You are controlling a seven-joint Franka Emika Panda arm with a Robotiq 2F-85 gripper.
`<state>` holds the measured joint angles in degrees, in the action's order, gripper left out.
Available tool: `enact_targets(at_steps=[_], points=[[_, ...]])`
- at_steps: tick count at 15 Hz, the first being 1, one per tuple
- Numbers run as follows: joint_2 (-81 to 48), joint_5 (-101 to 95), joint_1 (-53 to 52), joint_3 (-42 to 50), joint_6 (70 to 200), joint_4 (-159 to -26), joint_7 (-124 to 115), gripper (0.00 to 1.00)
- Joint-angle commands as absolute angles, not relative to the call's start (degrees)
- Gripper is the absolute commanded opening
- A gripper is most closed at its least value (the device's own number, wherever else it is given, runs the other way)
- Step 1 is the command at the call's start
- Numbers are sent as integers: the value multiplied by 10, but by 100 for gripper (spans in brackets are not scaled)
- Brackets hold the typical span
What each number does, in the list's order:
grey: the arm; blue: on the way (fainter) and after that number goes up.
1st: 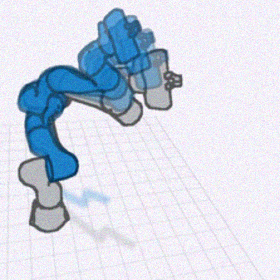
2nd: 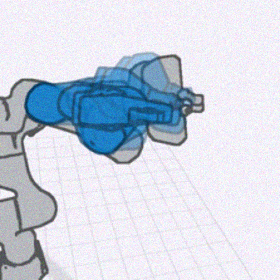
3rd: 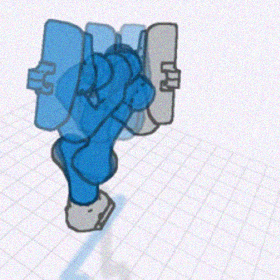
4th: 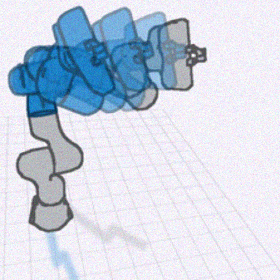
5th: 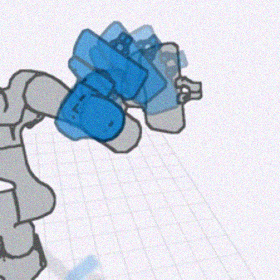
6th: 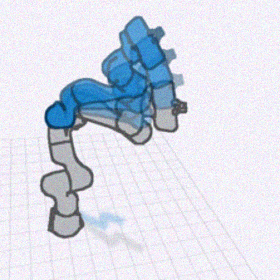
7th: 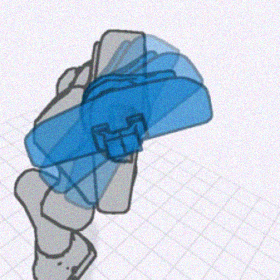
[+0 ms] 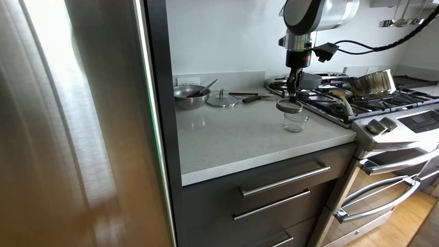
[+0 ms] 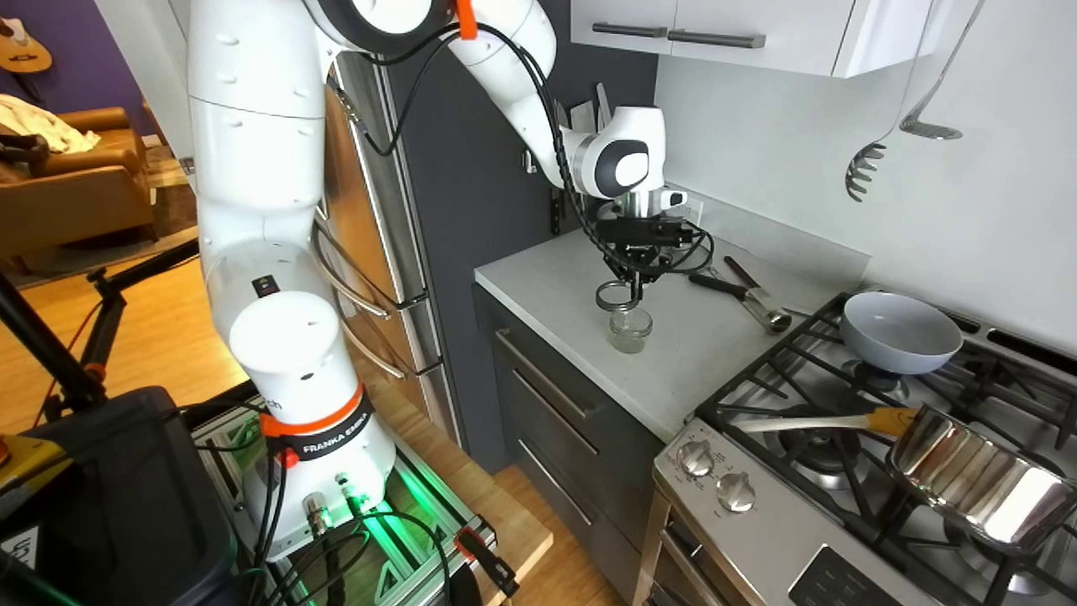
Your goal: Put the silver ring on the clear bowl
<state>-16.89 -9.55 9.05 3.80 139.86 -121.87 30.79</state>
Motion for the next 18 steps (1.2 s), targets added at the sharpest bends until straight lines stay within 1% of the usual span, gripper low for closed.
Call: enact_targets(at_steps=[1, 18], points=[[-143, -93, 106, 45, 1420, -1259, 302, 2], [-153, -29, 135, 49, 1441, -1271, 306, 2]])
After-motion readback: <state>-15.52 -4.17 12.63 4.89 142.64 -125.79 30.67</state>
